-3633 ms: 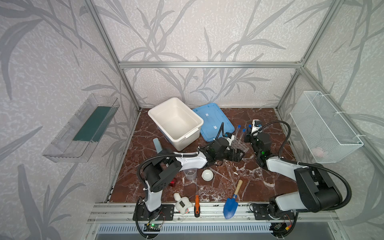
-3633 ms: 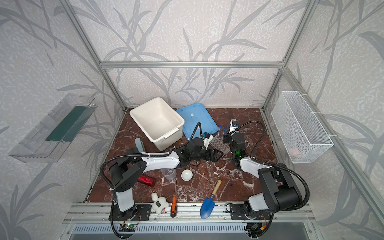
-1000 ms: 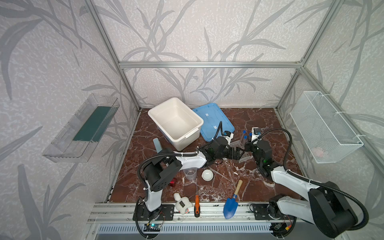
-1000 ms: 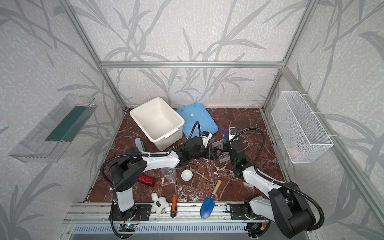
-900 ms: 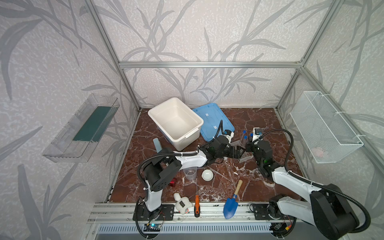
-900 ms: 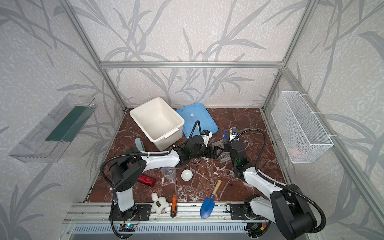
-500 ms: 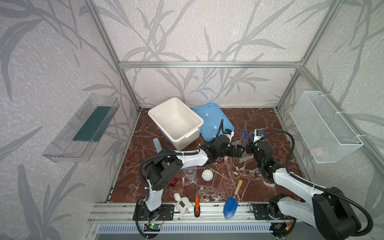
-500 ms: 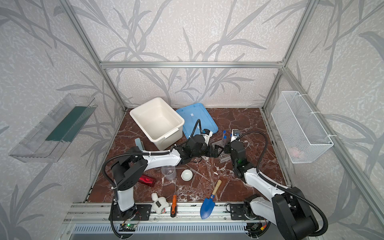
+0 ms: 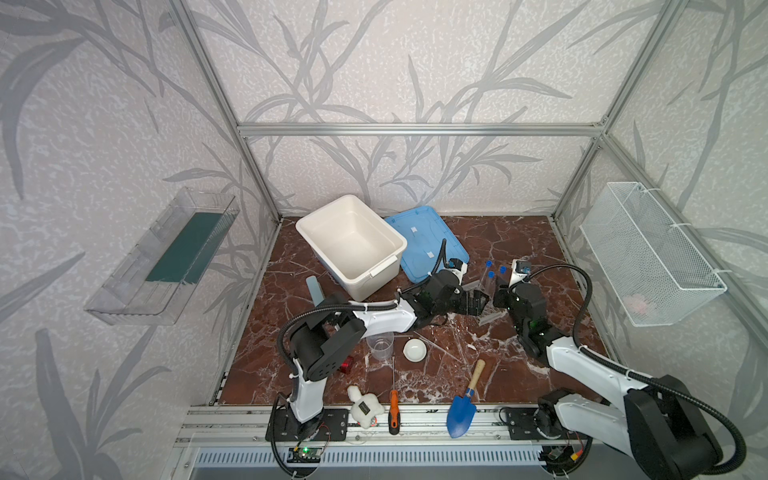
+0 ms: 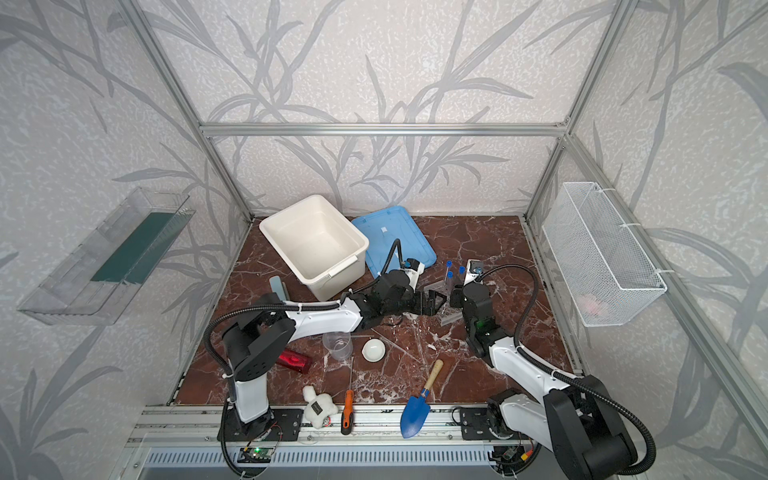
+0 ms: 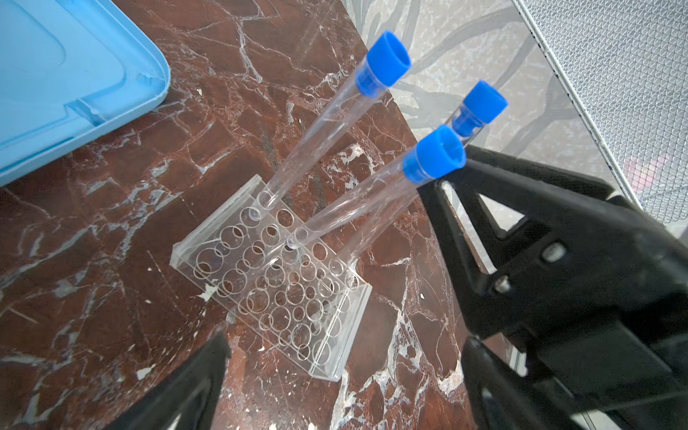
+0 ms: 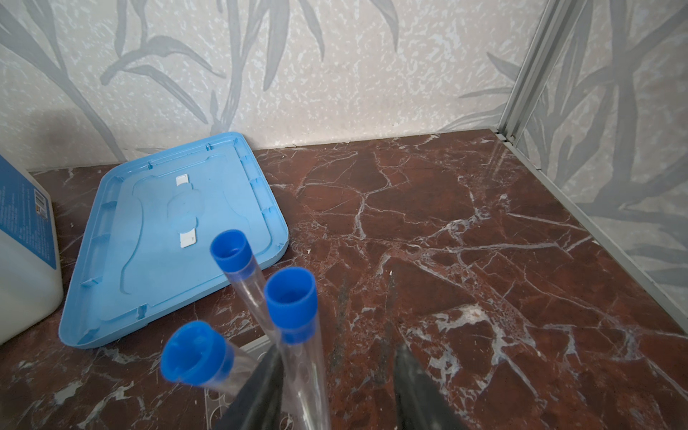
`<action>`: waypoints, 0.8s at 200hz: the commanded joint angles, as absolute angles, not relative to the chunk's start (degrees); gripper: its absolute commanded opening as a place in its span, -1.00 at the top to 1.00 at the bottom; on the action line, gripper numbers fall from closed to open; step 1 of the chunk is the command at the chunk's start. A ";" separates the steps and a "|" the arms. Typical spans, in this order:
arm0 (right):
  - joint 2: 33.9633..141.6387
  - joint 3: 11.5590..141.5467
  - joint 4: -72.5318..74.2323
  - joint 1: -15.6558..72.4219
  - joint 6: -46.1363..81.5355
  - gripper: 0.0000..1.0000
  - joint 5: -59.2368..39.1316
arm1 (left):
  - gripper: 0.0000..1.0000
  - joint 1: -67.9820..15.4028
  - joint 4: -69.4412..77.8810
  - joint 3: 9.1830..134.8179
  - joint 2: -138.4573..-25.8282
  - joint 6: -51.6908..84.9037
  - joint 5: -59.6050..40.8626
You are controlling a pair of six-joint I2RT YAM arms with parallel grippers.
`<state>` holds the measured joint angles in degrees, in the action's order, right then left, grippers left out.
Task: Organize the chemistry lab equipment
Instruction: 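Lower the tube into the rack beside the other tubes and open the right gripper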
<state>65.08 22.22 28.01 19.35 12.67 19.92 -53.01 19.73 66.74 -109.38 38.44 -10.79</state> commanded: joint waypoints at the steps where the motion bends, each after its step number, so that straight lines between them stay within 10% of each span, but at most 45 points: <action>1: 66.28 23.73 27.77 18.64 14.55 0.07 19.25 | -0.98 -52.74 19.42 67.41 -109.83 37.41 -10.24; 98: 60.01 19.18 28.04 19.51 15.97 0.07 14.76 | -0.98 -52.65 18.15 68.38 -110.10 36.73 -11.09; 160: 51.00 21.26 19.85 19.51 16.40 -0.46 15.13 | -0.98 -52.66 16.18 69.63 -109.10 36.92 -10.40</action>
<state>54.63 19.44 24.05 19.29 16.40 14.63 -52.82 17.67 67.05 -109.38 37.82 -10.79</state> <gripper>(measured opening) 0.715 0.992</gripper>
